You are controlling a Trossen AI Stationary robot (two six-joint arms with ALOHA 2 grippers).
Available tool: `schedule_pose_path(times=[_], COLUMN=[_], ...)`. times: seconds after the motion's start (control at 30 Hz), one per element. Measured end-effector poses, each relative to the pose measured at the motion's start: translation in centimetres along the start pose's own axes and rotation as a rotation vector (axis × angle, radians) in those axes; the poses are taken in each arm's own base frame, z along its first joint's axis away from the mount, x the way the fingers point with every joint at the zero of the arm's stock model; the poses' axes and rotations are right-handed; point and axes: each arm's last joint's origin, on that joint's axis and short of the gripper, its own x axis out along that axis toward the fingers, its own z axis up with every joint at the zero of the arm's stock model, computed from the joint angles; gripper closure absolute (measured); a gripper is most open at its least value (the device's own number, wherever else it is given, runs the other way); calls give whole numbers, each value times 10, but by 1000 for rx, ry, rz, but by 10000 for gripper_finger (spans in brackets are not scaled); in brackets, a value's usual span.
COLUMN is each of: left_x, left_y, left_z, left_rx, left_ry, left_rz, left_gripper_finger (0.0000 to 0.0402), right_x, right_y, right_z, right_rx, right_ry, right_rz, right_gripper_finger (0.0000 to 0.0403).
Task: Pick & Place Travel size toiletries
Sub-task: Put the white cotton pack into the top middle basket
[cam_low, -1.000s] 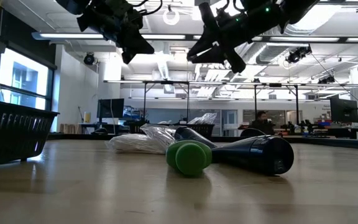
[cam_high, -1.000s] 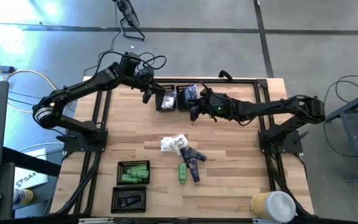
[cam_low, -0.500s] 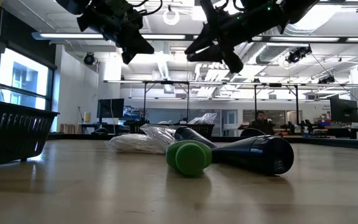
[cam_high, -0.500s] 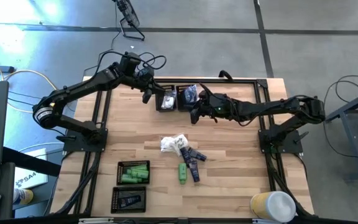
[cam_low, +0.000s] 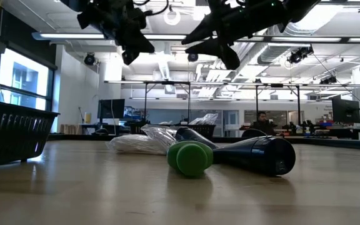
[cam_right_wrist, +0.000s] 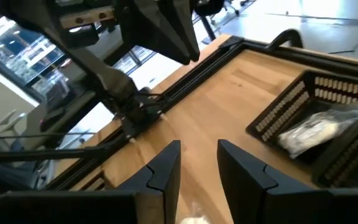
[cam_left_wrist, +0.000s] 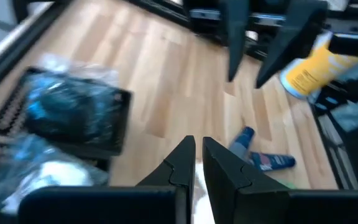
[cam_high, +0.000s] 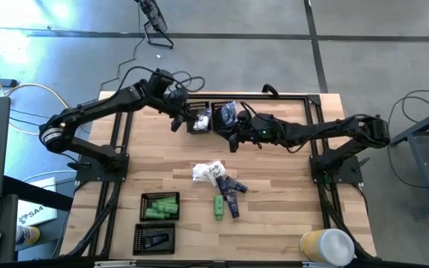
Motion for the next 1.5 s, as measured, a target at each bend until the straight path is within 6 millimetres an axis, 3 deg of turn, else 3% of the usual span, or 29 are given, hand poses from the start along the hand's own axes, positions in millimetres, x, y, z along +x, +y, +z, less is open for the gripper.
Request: schedule_pose_path(times=[0.27, 0.47, 0.8, 1.0, 1.2, 1.5], left_x=[22, 31, 39, 45, 50, 53], left_y=[-39, -57, -77, -93, -116, -161], left_z=[-3, -6, -10, -8, -2, 1], left_rx=[162, 251, 189, 70, -20, 85], left_ry=[43, 62, 79, 34, -75, -273], left_rz=[-121, -119, -83, -12, -35, 6], left_gripper_finger=[374, 374, 374, 374, 374, 374], right_x=[-3, -9, -20, -22, -20, -16], right_y=[21, 33, 38, 36, 33, 23], right_z=[-15, -38, -68, -74, -72, -64], right_rx=[51, 135, 71, -3, -136, -125], right_ry=[44, 176, 386, 461, 413, 489], right_rz=[58, 33, -50, -40, -78, 17], right_gripper_finger=[306, 306, 306, 306, 306, 306])
